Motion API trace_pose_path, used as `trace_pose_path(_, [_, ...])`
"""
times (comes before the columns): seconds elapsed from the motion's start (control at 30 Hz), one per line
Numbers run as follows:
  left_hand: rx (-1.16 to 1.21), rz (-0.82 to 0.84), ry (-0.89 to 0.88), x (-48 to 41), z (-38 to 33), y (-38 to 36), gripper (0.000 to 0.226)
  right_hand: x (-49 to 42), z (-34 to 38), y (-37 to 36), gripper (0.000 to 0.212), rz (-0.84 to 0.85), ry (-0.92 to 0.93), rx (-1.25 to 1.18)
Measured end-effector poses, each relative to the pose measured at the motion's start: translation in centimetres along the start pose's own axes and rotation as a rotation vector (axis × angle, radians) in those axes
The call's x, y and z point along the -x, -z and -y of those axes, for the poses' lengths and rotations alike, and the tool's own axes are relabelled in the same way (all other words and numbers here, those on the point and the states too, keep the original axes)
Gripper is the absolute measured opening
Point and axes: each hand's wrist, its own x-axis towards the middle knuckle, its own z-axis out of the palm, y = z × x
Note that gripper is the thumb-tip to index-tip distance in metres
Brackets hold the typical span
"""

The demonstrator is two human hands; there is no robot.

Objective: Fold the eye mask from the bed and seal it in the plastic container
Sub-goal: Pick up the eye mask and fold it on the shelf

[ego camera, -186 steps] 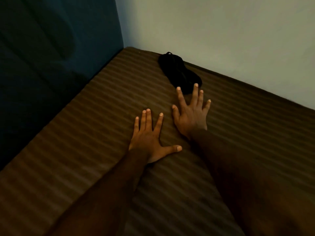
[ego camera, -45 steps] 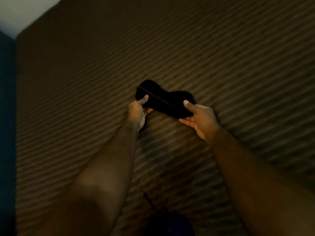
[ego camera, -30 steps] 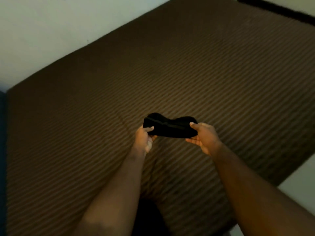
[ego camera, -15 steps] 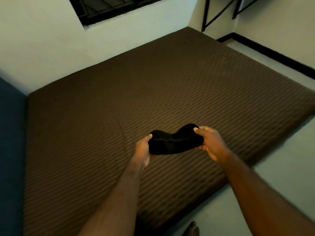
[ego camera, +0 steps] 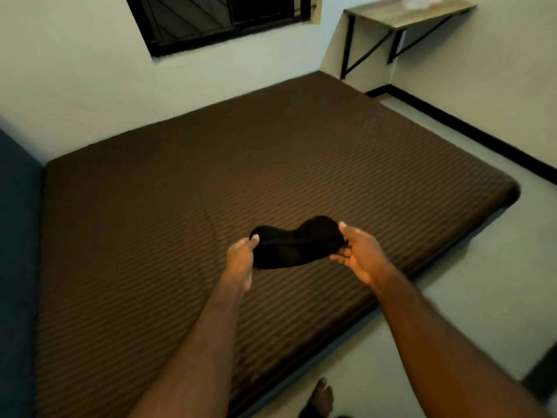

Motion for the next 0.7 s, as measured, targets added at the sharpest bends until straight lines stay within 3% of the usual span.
trace_pose_path(0.13, [0.023,0.003,0.031,2.3,1.6,-0.5,0.057,2.3,-1.3,1.2,0.025,0.066,-0.022,-0.048])
trace_pose_path(0.4, [-0.006,0.017,0.037,3.0,2.8,-5.0,0.058,2.3,-1.7,4.9,0.032,-0.096,0.108,0.061])
trace_pose_path(0.7, [-0.033,0.084,0.03,0.9,2.7,-17.7,0.054,-1.7,3.4,15.7,0.057,-0.051,0.127,-0.054])
